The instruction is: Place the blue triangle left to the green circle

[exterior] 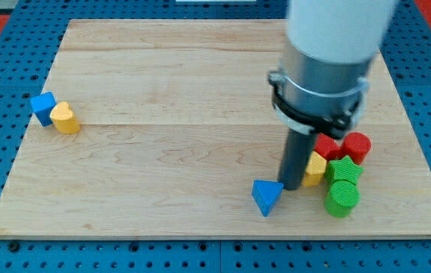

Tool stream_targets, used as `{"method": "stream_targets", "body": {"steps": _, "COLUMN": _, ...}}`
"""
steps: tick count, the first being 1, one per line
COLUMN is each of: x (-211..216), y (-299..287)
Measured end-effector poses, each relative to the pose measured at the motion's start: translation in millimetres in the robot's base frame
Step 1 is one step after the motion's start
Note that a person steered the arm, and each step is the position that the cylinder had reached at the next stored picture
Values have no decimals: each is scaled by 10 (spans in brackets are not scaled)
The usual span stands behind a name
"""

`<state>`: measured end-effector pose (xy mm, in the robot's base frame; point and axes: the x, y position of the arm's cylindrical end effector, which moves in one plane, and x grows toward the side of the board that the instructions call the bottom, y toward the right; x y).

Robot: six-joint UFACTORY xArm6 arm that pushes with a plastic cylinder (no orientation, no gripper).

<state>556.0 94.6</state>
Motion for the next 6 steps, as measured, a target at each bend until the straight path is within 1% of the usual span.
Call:
{"method": "stream_targets", "body": {"steps": 2, "x": -9, "y": -1207}}
{"method": "stream_targets", "body": {"steps": 3, "x": 395, "y": -1355}}
{"method": "stream_targets", "body": {"steps": 4, "x": 616, "y": -1005}}
{"method": "stream_targets", "body": {"steps": 5, "x": 366, "y": -736}}
{"method": "stream_targets", "body": {"steps": 6, "x": 96, "y": -666}}
